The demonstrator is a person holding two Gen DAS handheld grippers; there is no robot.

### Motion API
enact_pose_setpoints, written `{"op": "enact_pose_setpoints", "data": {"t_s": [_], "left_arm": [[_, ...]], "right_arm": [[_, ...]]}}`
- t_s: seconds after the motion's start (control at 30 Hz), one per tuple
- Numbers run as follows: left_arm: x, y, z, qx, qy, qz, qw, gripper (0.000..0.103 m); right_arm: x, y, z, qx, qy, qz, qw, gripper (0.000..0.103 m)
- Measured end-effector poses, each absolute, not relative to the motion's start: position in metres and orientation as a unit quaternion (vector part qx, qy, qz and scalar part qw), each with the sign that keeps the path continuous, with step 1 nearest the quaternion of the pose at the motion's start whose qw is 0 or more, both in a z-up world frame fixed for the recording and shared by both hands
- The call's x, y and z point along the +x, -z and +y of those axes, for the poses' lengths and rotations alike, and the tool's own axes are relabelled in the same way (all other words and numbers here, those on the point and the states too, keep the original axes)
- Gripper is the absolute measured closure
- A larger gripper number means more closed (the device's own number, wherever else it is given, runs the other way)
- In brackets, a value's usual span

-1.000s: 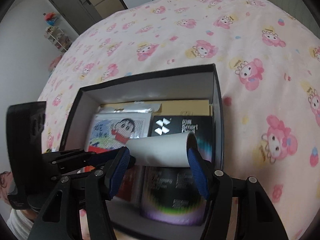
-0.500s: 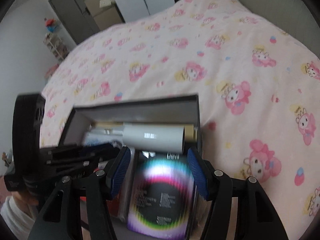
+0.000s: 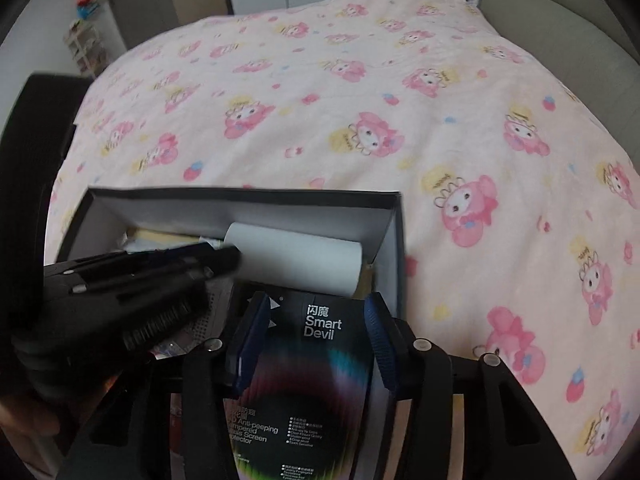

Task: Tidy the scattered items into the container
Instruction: 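Lower the lint roller into the box beside the Smart Devil box, then open both grippers and lift them out of the box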

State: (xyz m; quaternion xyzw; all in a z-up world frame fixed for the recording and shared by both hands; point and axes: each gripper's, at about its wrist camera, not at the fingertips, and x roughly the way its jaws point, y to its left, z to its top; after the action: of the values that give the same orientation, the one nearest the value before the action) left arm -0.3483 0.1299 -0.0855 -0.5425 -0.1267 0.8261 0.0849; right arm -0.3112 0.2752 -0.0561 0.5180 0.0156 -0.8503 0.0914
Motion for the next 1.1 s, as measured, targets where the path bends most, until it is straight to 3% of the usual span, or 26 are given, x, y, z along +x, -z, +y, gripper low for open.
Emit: {"op": "enact_pose_setpoints", "data": {"t_s": [0.1,0.3,0.43,0.53,0.6,0.67,0.87,0.97,1.1], "left_arm": [[-0.357,0.094,0.127,-0.559,-0.814,-0.138,0.075,0.085],[-0.357,0.113,0.158,-0.584,-0.803,-0.083,0.084,0.09],[-0.33,0.096,0.149,-0.568,-0.813,-0.088,0.088,0.09],[-0.307,0.078,0.138,-0.553,-0.822,-0.096,0.093,0.084],[-0.291,0.067,0.131,-0.543,-0.828,-0.102,0.096,0.065],[-0.276,0.056,0.124,-0.533,-0.833,-0.108,0.099,0.059],[-0.231,0.026,0.108,-0.507,-0.849,-0.108,0.107,0.058],[-0.209,0.013,0.106,-0.491,-0.859,-0.092,0.108,0.05],[-0.182,0.001,0.095,-0.475,-0.871,-0.085,0.098,0.05]], "right_arm": [[-0.3,0.055,0.284,0.514,0.853,0.002,0.091,0.058],[-0.281,0.052,0.291,0.509,0.856,-0.023,0.092,0.058],[-0.272,0.047,0.289,0.506,0.857,-0.015,0.093,0.058],[-0.264,0.04,0.293,0.497,0.863,-0.019,0.09,0.058],[-0.261,0.035,0.295,0.491,0.866,-0.026,0.088,0.058],[-0.255,0.029,0.295,0.482,0.871,-0.039,0.09,0.058],[-0.231,0.011,0.283,0.467,0.877,-0.072,0.086,0.057],[-0.216,0.002,0.276,0.456,0.882,-0.086,0.081,0.055],[-0.192,-0.004,0.27,0.448,0.883,-0.107,0.088,0.053]]}}
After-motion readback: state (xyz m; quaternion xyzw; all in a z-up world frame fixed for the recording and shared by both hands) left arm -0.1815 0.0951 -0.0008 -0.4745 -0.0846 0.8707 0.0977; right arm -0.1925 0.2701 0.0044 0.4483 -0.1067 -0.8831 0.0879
